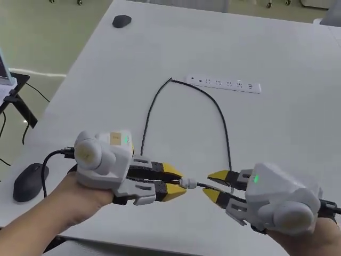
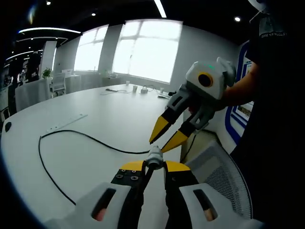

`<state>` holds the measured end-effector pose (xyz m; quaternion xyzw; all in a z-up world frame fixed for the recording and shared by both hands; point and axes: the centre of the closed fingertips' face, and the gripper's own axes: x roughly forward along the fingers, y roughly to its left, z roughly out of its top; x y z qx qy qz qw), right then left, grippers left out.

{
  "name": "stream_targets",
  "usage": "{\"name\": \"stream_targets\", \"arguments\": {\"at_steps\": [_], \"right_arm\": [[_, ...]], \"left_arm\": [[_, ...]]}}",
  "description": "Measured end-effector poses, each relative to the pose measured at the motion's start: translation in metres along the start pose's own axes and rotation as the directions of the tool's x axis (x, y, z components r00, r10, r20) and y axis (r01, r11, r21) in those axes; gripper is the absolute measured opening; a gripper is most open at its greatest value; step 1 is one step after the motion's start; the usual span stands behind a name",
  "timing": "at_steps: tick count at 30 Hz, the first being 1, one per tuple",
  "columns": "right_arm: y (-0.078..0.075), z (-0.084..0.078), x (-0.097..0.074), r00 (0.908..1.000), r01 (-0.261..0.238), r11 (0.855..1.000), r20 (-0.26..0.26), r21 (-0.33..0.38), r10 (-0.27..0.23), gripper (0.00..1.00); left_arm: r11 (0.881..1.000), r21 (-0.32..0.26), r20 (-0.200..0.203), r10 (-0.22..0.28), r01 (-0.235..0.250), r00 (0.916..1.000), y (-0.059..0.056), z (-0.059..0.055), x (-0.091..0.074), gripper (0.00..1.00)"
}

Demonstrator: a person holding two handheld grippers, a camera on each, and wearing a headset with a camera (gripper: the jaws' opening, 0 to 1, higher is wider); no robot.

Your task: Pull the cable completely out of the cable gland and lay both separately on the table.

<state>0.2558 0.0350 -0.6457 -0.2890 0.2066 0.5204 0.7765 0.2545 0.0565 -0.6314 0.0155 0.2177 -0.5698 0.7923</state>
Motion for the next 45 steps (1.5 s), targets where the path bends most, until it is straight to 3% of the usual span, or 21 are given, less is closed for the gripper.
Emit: {"name": "stream_targets", "arguments": {"at_steps": [8, 30, 45], "right_arm": [[-0.007, 0.006, -0.001, 0.9946, 0.103, 0.995, 0.007, -0.006, -0.103, 0.05], [-0.003, 0.002, 0.001, 0.9942, 0.107, 0.994, 0.009, 0.004, -0.107, 0.00], [-0.013, -0.014, -0.001, 0.9927, 0.120, 0.991, -0.023, 0.064, -0.119, 0.00]], "left_arm": [[1.000, -0.013, -0.002, 0.003, -0.003, 1.0000, 0.001, 0.002, 0.002, 0.15], [1.000, 0.009, -0.013, 0.011, -0.011, 0.9998, -0.003, 0.001, 0.006, 0.15], [1.000, -0.007, -0.002, 0.029, -0.029, 0.9996, 0.000, 0.002, 0.007, 0.15]]}}
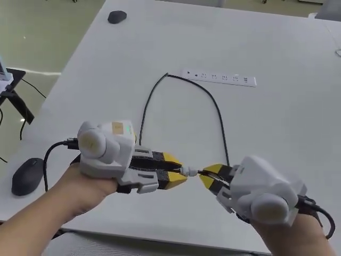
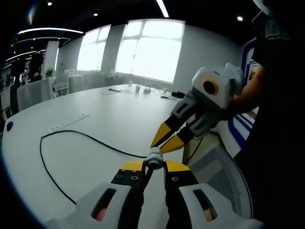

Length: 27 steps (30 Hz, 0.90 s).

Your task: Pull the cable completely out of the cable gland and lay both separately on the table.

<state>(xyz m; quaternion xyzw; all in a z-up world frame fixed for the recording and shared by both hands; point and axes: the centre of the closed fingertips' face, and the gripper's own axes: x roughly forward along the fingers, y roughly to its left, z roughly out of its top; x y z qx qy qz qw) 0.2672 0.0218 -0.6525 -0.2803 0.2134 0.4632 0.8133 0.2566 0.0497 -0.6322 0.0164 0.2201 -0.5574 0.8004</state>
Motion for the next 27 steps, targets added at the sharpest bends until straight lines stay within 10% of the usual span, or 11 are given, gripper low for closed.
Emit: {"name": "stream_targets", "arguments": {"at_steps": [15, 27], "right_arm": [[-0.021, -0.032, -0.002, 0.9972, 0.057, 0.983, -0.058, 0.172, -0.047, 0.00], [-0.027, -0.071, 0.004, 0.9863, 0.127, 0.909, -0.148, 0.398, -0.073, 0.00]], "left_arm": [[1.000, -0.019, 0.019, -0.002, 0.002, 0.9998, -0.001, 0.005, -0.001, 0.15], [1.000, -0.023, 0.011, -0.008, 0.008, 0.9999, -0.003, 0.006, 0.001, 0.15]]}}
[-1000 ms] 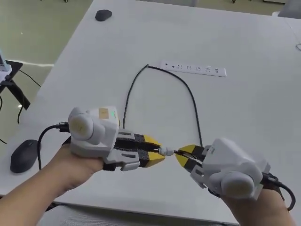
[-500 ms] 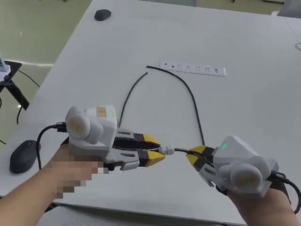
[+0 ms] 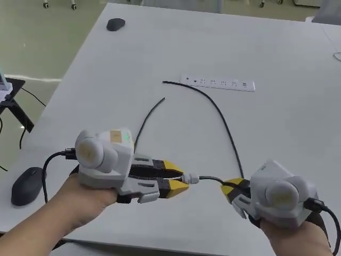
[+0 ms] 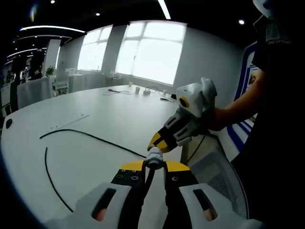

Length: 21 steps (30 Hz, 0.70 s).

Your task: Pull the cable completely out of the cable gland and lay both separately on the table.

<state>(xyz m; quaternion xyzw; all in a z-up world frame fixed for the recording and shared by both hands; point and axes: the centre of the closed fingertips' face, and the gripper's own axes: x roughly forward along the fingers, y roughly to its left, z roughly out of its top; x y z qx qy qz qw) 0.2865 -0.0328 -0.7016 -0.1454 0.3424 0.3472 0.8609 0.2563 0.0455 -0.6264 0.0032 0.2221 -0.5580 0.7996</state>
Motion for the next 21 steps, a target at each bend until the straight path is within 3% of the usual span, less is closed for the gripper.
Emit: {"name": "stream_targets", "arguments": {"at_steps": [2, 8, 18, 21], "right_arm": [[-0.001, -0.005, 0.002, 0.9999, -0.003, 0.998, -0.015, 0.056, 0.004, 0.00], [-0.009, -0.016, 0.005, 0.9975, 0.040, 0.992, -0.063, 0.116, -0.033, 0.00], [-0.008, -0.016, 0.004, 0.9982, 0.034, 0.999, -0.051, 0.037, -0.032, 0.01], [-0.007, -0.014, 0.001, 0.9983, 0.037, 0.999, -0.045, -0.016, -0.038, 0.01]], "left_arm": [[1.000, 0.000, 0.001, 0.002, -0.002, 1.0000, 0.000, 0.000, 0.001, 0.15], [1.000, 0.001, -0.007, 0.007, -0.007, 1.0000, 0.000, -0.003, 0.007, 0.15], [1.000, 0.006, -0.033, 0.022, -0.022, 0.9992, 0.005, -0.008, 0.006, 0.15], [1.000, 0.005, -0.037, 0.029, -0.029, 0.9989, 0.007, -0.010, 0.005, 0.15]]}}
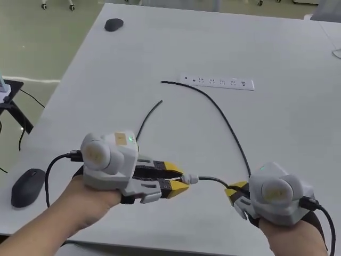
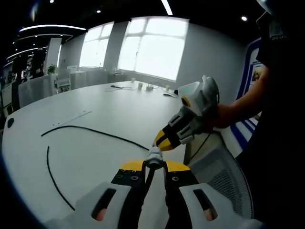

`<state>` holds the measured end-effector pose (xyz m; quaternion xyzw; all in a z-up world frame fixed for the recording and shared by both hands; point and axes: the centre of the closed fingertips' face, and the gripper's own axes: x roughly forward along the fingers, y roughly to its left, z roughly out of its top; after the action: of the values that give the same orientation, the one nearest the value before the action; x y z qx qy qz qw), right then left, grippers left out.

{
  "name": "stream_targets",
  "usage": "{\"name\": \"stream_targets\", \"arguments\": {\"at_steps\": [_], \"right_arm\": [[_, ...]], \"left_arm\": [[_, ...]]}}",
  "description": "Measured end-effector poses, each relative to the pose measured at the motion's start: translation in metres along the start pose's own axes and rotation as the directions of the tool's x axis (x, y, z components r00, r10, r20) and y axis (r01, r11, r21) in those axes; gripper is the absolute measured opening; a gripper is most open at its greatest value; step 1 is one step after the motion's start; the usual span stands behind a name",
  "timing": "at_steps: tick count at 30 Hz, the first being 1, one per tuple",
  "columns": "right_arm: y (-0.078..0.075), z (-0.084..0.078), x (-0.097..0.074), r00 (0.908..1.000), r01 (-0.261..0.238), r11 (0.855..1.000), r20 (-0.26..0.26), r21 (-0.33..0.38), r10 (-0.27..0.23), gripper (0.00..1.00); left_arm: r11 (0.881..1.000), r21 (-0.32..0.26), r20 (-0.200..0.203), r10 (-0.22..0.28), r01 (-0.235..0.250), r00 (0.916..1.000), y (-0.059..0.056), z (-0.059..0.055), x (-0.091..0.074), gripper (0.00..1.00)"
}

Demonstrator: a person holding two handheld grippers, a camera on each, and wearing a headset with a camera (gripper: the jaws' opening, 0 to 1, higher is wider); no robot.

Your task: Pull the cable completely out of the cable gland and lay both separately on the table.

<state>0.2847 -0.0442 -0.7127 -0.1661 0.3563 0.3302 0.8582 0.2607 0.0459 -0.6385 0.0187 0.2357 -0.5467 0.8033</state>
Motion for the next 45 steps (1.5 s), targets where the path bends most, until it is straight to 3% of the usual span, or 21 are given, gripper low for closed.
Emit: {"name": "stream_targets", "arguments": {"at_steps": [8, 13, 17, 21, 36, 41, 43, 45], "right_arm": [[0.011, 0.015, -0.015, 0.9995, -0.017, 0.996, 0.026, -0.087, 0.019, 0.10], [0.023, 0.046, -0.026, 0.9948, -0.012, 0.979, 0.096, -0.203, 0.032, 0.13], [0.037, 0.061, -0.025, 0.9921, -0.012, 0.949, 0.115, -0.316, 0.050, 0.13], [0.049, 0.066, -0.021, 0.9921, -0.015, 0.921, 0.109, -0.390, 0.063, 0.12], [0.061, 0.073, -0.016, 0.9907, -0.012, 0.881, 0.114, -0.474, 0.075, 0.04], [0.059, 0.073, -0.015, 0.9910, -0.009, 0.883, 0.114, -0.469, 0.071, 0.02], [0.058, 0.074, -0.016, 0.9902, -0.015, 0.892, 0.117, -0.452, 0.076, 0.01], [0.058, 0.074, -0.017, 0.9894, -0.016, 0.890, 0.121, -0.457, 0.080, 0.01]], "left_arm": [[1.000, -0.009, 0.003, 0.007, -0.007, 1.0000, 0.003, 0.000, -0.002, 0.15], [1.000, -0.015, 0.004, 0.006, -0.006, 1.0000, 0.003, 0.001, -0.002, 0.15], [1.000, -0.018, -0.006, 0.003, -0.003, 1.0000, 0.003, -0.002, 0.000, 0.15], [1.000, -0.020, -0.007, 0.000, 0.000, 1.0000, 0.003, -0.001, 0.000, 0.15], [1.000, -0.018, -0.013, -0.005, 0.004, 0.9999, 0.004, -0.002, 0.001, 0.15], [1.000, -0.011, -0.017, 0.000, 0.000, 0.9999, 0.004, -0.003, 0.001, 0.15], [1.000, -0.006, -0.013, 0.004, -0.004, 0.9999, 0.004, -0.002, 0.001, 0.15], [1.000, -0.007, -0.007, 0.005, -0.005, 1.0000, 0.004, 0.000, 0.001, 0.15]]}}
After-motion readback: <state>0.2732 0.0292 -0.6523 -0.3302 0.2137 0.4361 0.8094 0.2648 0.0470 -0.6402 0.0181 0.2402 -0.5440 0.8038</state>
